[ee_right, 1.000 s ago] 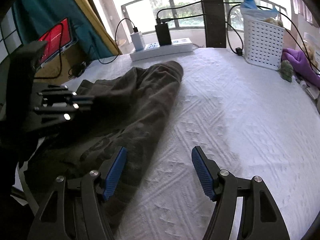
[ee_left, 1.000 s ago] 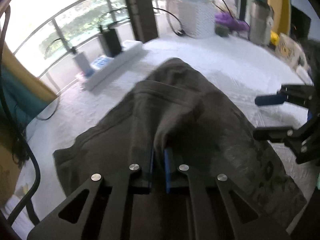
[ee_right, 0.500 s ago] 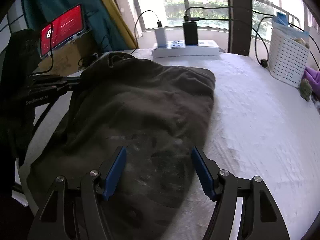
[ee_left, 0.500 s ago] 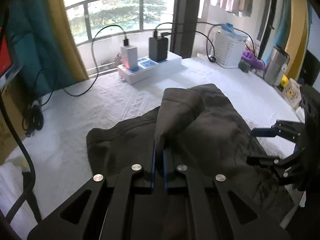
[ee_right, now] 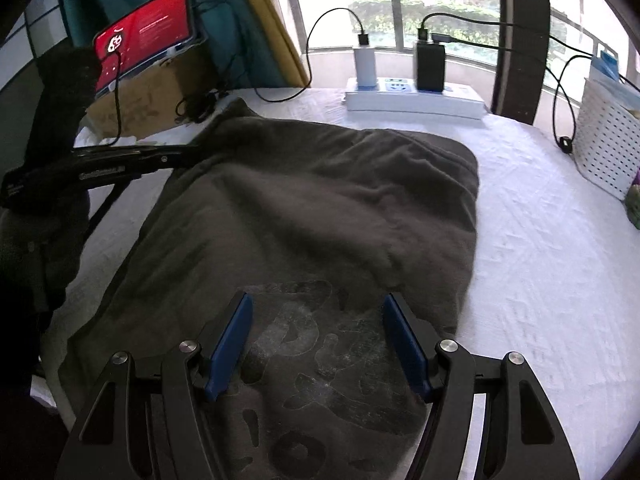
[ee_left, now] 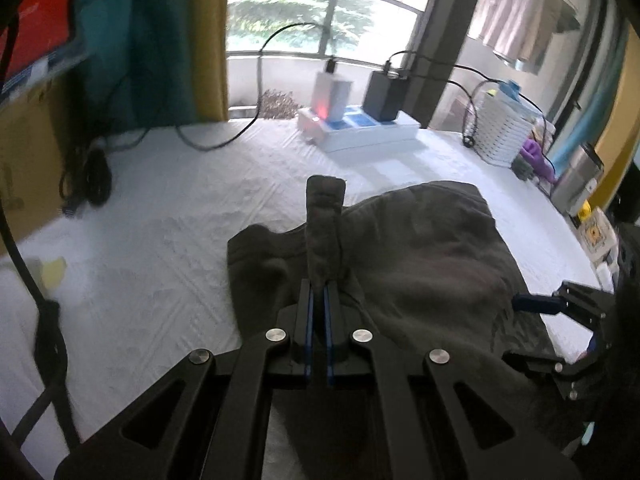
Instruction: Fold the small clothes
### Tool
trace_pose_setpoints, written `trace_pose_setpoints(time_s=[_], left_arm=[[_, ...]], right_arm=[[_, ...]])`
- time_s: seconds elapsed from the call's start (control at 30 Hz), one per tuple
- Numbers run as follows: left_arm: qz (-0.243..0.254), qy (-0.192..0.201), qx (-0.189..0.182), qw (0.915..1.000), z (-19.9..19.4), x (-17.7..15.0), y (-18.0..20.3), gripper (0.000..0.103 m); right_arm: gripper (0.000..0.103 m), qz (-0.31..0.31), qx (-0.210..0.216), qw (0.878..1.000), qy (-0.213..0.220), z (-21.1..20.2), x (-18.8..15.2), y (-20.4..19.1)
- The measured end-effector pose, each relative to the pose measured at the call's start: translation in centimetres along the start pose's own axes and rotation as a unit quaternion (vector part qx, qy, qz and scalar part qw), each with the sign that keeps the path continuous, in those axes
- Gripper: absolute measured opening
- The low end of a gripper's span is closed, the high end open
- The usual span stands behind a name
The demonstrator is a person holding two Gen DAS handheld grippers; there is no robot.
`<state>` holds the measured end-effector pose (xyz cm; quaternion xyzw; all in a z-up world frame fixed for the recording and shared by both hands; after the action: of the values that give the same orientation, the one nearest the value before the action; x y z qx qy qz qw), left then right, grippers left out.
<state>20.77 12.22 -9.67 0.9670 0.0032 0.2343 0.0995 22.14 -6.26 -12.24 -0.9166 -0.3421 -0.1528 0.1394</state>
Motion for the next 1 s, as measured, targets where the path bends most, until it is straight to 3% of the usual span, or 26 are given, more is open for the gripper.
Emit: trace_pose_setpoints(time_s=[0.23, 0.33, 0.4, 0.43, 0.47, 0.67, 1.0], left_arm=[[-0.033, 0.001, -0.012, 0.9994, -0.7, -0.6, -0.9, 0.008], [-0.036, 0.002, 0.009, 0.9993, -1.9, -1.1, -1.1, 0.009], [-0.035, 0.001, 0.007, 0.9994, -2.6, -1.7, -1.2, 0.02], [-0.036, 0.001, 0.004, 0.9994, -2.9, -2.0, -1.2, 0.034], [-0.036, -0.001, -0.001, 0.9994, -3.2, -2.5, -1.1, 0.042], [-0.005, -0.033, -0.037, 0.9987, -3.6, -6.4, 0.8, 0.043], [0.023, -0.08, -0.041, 0.9957, -2.4, -10.4, 3.8, 0.043]], right_arm=[[0.07, -0.008, -0.004, 1.0, -0.003, 0.1, 0.4, -0.8], [0.07, -0.005, -0.006, 1.0, 0.0, -0.1, 0.2, -0.8], [0.07, -0.003, -0.008, 1.0, 0.004, -0.3, 0.0, -0.8], [0.07, -0.002, -0.01, 1.0, 0.005, -0.6, -0.1, -0.7], [0.07, -0.002, -0.011, 1.0, 0.006, -0.7, -0.1, -0.7], [0.07, 0.003, -0.017, 1.0, 0.017, -1.8, -1.0, -0.7], [0.07, 0.012, -0.025, 0.999, 0.027, -3.1, -2.9, -1.3]])
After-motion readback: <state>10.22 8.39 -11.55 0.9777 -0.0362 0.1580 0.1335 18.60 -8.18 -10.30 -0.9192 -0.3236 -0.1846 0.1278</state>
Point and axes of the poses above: each gripper's, at about its wrist camera, not at the fingertips, and z roughly the way its jaws point, y to its right, x to its top, the point moved 3 cm from there along z, roughly the way its jaws point, and after that the axes turned 13 degrees about -y, right-handed, at the moved point
